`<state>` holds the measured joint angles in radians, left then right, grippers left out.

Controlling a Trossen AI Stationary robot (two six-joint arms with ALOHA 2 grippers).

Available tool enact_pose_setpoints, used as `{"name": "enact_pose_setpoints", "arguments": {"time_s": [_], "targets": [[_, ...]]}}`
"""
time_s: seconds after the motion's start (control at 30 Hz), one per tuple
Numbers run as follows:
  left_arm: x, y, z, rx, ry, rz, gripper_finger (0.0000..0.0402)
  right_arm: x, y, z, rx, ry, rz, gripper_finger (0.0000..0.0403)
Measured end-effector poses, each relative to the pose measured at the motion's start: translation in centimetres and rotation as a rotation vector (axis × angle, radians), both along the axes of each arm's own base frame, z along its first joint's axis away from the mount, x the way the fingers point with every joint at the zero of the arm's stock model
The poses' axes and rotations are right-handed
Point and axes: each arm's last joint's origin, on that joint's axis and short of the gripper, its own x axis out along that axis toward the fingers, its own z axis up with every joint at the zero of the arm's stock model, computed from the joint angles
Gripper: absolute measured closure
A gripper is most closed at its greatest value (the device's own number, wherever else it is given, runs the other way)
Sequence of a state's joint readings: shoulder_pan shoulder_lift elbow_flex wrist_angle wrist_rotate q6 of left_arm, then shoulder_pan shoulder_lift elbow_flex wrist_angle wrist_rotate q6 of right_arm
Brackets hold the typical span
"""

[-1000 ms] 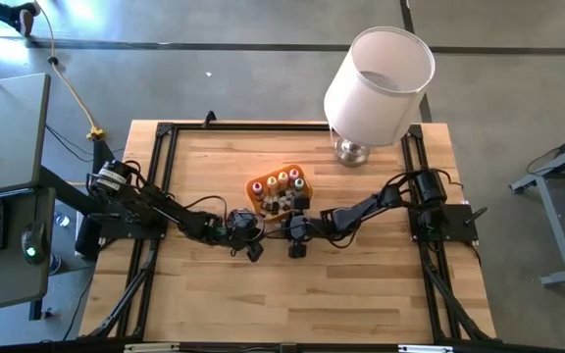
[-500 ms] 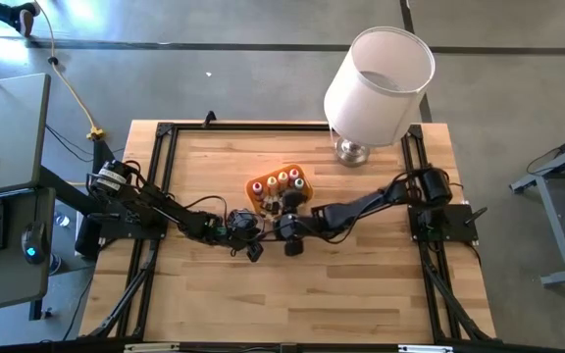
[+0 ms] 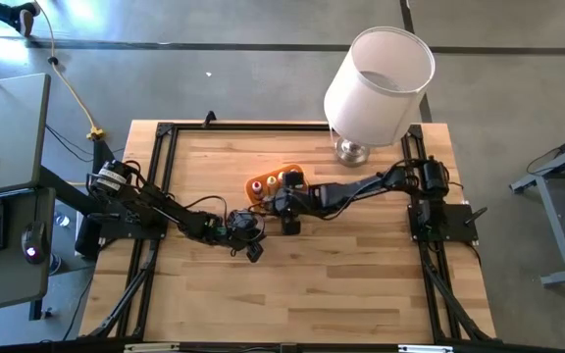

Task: Pick & Place food coloring
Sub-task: Put the small red food coloring bottle into the yellow bin, then return to Home Position

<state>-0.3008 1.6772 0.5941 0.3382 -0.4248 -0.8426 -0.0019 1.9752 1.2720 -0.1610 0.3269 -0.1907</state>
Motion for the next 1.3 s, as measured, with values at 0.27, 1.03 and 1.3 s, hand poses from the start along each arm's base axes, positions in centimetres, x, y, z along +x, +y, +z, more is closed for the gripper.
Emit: {"name": "enact_pose_setpoints", "arguments": {"time_s": [0.27,1.03,1.3], "targets": [[-0.1,0.0,-0.1,0.02,0.011,-0.007,0.0328,0.0,-0.6,-0.1,0.001,0.024,0.039,0.032],[-15.0,4.8,15.4,0.234,-0.193,-0.117,0.0328,-0.2,-1.5,4.1,-0.005,0.108,-0.053,0.0255],[-22.4,7.1,15.7,0.383,-0.339,-0.214,0.0328,-6.9,0.4,12.6,-0.055,0.146,-0.11,0.0254]]}}
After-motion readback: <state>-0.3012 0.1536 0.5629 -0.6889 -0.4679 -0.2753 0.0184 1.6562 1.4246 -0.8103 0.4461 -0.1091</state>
